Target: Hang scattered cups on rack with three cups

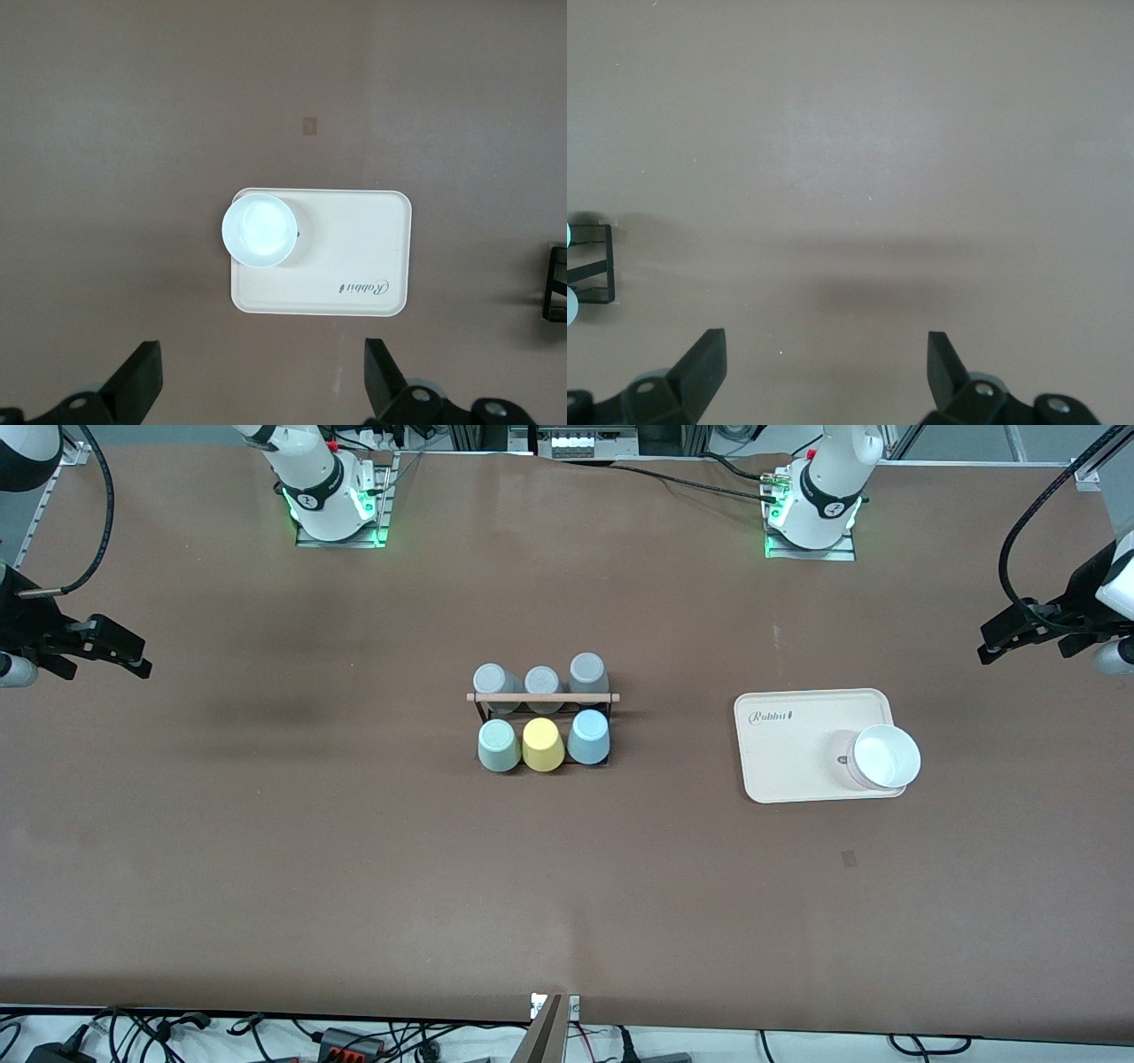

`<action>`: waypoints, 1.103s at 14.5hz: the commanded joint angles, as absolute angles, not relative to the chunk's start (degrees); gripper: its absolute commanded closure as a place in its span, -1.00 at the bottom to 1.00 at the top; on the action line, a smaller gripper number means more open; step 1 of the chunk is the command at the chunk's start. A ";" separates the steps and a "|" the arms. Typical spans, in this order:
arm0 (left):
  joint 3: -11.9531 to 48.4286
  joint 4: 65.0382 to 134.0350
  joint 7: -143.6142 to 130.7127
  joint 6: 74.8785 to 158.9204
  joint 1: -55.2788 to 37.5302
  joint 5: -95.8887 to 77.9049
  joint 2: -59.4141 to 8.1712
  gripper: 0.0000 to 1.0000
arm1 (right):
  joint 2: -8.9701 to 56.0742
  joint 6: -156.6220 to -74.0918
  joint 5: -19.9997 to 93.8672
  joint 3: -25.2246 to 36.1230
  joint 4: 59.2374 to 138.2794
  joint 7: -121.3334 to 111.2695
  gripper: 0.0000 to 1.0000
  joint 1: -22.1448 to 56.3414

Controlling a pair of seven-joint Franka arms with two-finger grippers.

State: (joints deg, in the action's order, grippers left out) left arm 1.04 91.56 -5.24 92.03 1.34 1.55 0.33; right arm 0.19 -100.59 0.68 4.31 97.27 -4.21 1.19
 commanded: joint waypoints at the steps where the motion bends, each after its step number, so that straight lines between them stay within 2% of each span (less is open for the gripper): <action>1: 1.23 91.32 -5.19 91.41 1.67 1.05 0.53 -1.00 | -0.79 -99.14 0.79 2.12 96.85 -3.25 -1.00 -0.87; 4: 1.06 91.32 -4.66 91.41 1.67 1.05 0.53 -1.00 | -0.79 -99.14 0.79 -0.09 96.86 -3.34 -1.00 -2.90; 16: 0.97 88.24 -5.27 92.11 2.28 0.88 -1.32 -1.00 | -2.37 -97.56 0.62 0.79 97.47 -3.25 -1.00 -1.49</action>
